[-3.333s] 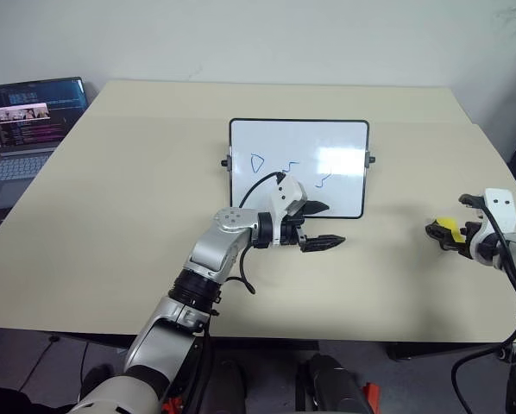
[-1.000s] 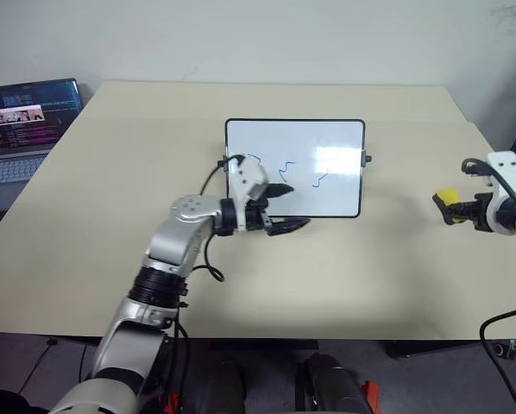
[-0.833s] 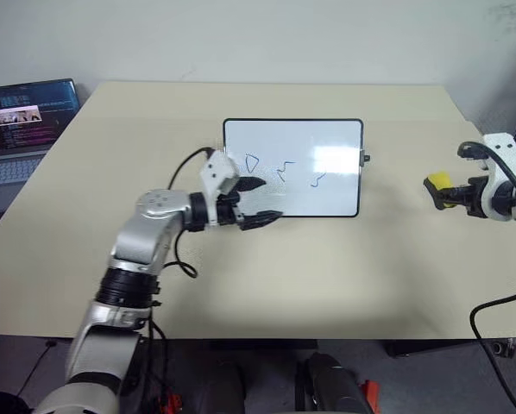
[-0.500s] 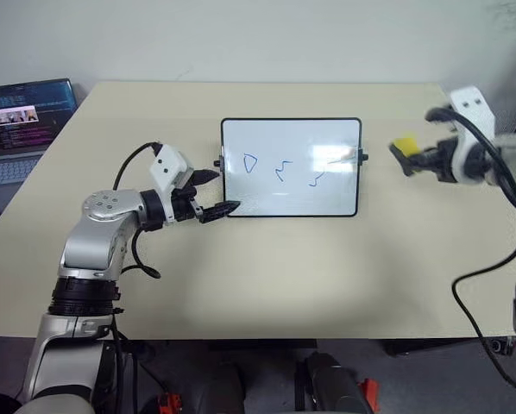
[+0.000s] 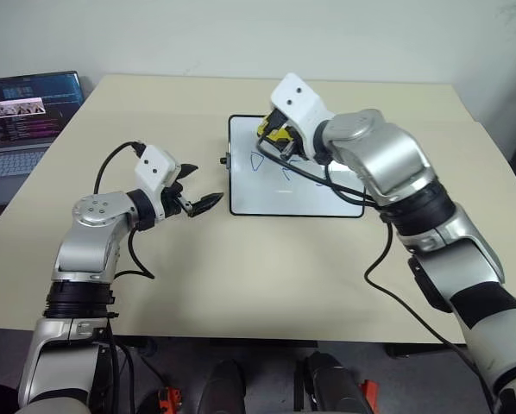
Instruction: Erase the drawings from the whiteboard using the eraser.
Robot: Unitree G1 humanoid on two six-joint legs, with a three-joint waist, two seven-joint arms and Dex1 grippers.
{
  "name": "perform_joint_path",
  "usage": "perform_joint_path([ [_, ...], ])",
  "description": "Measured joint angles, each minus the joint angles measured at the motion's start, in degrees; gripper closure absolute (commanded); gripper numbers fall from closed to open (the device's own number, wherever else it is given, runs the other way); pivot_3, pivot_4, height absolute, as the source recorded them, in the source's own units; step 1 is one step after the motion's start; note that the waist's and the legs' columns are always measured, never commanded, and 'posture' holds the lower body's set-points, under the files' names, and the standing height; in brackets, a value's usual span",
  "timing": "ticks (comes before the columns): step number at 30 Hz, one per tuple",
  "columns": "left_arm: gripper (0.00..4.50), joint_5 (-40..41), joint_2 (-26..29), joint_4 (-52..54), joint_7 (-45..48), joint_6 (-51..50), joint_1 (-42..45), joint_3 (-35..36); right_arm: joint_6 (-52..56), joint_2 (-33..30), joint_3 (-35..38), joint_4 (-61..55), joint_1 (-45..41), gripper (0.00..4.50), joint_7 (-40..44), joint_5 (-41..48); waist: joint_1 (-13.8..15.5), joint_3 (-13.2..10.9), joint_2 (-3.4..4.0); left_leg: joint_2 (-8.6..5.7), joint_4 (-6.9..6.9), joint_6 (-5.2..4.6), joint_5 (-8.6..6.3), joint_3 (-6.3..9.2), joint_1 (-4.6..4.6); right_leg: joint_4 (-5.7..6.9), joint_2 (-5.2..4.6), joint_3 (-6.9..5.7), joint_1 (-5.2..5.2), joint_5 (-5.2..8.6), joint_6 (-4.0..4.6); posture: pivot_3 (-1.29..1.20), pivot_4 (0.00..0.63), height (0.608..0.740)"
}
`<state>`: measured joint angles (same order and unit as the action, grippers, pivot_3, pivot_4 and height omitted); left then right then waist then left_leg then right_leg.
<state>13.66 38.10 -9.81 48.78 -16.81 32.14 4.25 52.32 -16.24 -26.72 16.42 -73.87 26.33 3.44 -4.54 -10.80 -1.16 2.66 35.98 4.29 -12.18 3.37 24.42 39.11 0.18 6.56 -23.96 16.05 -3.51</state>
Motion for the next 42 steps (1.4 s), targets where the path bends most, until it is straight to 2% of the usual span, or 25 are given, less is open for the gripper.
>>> perform_joint_path([
  [10,0.0,0.39,-0.36,2.08,0.67,-1.31,-0.41,-0.4,-12.78,8.66,-0.49,18.19,-3.11,3.52,-1.41,-9.02,-0.51,0.0,0.0,0.0,-0.01,0.0,0.0,0.0,0.02,0.0,0.0,0.0,-0.01,0.0,0.0,0.0,0.15,0.74],
  [24,0.0,1.84,-0.31,6.23,0.76,-4.2,-2.73,-0.5,-24.81,14.46,0.6,37.58,-6.63,3.52,-1.35,-15.29,-0.73,0.0,0.0,-0.01,0.03,0.02,0.02,0.0,-0.03,0.21,0.0,0.02,-0.02,-0.01,0.01,0.0,0.15,0.74],
  [33,0.0,2.29,-0.19,8.09,0.65,-5.14,-4.37,-0.28,-25.67,16.39,-1.67,40.79,-7.48,3.52,4.76,-20.38,-0.85,0.01,-0.02,0.0,0.06,0.02,0.02,0.02,-0.38,0.52,0.09,0.08,0.15,0.01,0.02,0.0,0.15,0.74],
  [42,0.0,2.29,-0.06,8.11,0.71,-5.18,-4.43,-0.1,-25.27,16.65,-4.38,37.65,-3.61,3.52,10.97,-23.55,-1.26,0.04,-0.06,0.0,0.08,0.02,0.02,0.09,-0.85,0.55,0.12,0.05,0.65,0.02,0.02,0.0,0.15,0.74],
])
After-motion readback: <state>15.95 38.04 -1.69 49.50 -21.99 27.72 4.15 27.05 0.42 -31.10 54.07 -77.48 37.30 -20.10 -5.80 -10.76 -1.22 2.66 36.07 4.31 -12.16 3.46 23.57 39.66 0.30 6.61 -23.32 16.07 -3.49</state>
